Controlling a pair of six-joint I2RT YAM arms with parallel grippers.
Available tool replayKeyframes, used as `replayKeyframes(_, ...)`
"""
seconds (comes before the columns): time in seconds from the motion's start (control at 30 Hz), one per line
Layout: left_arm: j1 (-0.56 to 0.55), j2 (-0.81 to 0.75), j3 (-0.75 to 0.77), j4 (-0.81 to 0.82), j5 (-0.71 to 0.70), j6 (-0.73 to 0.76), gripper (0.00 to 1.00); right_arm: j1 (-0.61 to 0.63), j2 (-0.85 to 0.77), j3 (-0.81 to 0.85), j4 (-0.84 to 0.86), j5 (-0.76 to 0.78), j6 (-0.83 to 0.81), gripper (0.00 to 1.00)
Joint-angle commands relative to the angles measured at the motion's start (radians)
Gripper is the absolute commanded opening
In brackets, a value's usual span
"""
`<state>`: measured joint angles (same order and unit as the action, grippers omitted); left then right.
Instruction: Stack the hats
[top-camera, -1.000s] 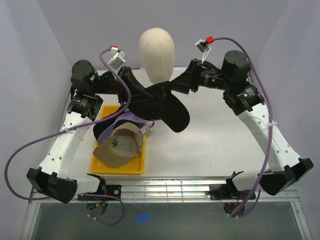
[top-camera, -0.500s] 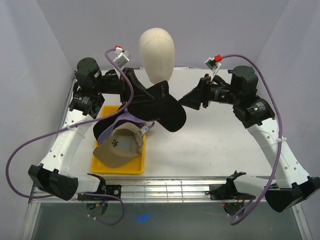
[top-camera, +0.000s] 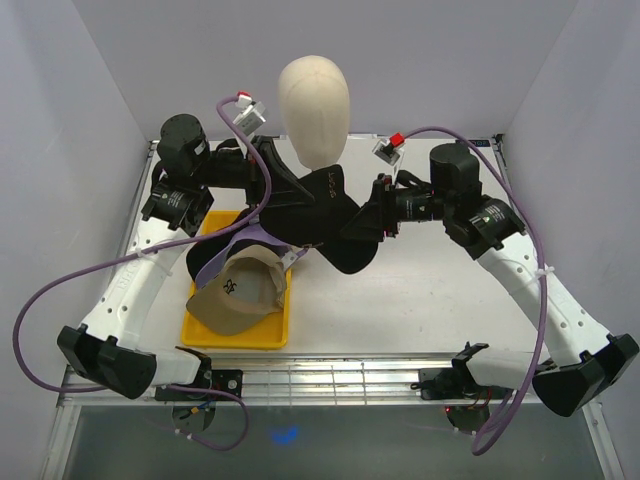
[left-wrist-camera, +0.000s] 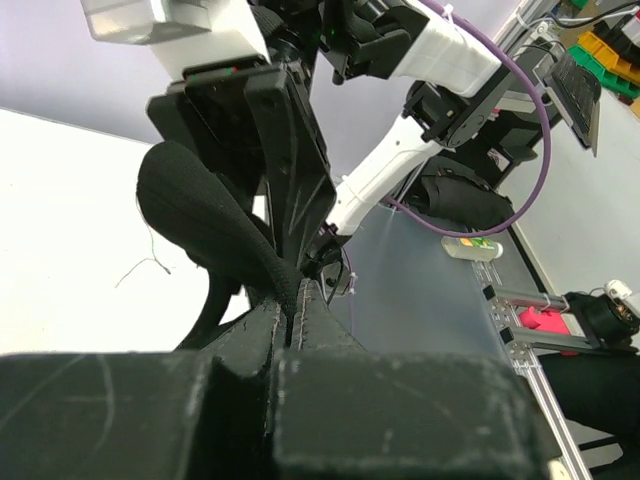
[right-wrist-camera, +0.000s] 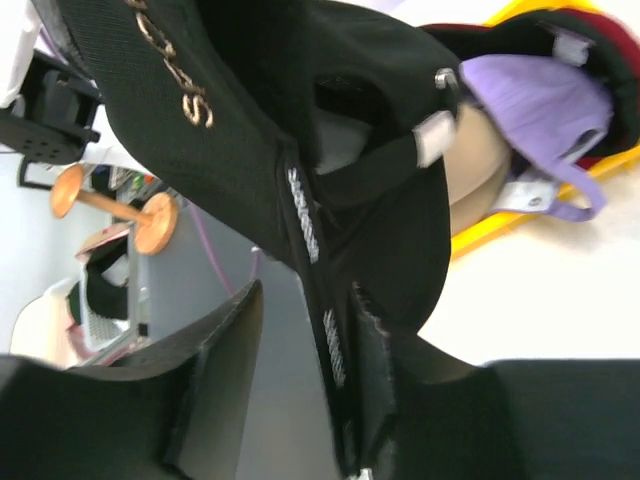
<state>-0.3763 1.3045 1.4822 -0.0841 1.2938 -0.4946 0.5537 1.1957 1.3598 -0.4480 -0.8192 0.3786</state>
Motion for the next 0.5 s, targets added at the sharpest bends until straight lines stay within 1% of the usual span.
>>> replayKeyframes(0.0, -0.006, 0.004, 0.039, -0.023, -0.034, 0.030, 0.00, 0.029, -0.001, 0.019, -0.015, -0.020, -0.010, 0.42)
replayKeyframes(0.07, -0.006, 0.015, 0.067, -0.051, -0.048, 0.036, 0.00, 0.031, -0.008, 0.018, -0.040, -0.014, -0.010, 0.40)
replayKeyframes(0.17, -0.006, 0.029, 0.102, -0.098, -0.053, 0.063, 0.00, 0.031, -0.022, 0.012, -0.083, -0.006, -0.021, 0.40)
replayKeyframes(0.27, -0.006, 0.029, 0.104, -0.114, -0.048, 0.079, 0.00, 0.031, -0.034, -0.001, -0.101, -0.011, -0.023, 0.40)
replayKeyframes(0.37, -0.007, 0.029, 0.101, -0.124, -0.036, 0.091, 0.00, 0.031, -0.048, -0.011, -0.107, -0.012, -0.024, 0.44)
replayKeyframes(0.47, -0.007, 0.026, 0.099, -0.140, -0.025, 0.105, 0.00, 0.026, -0.053, -0.001, -0.139, 0.003, -0.043, 0.46)
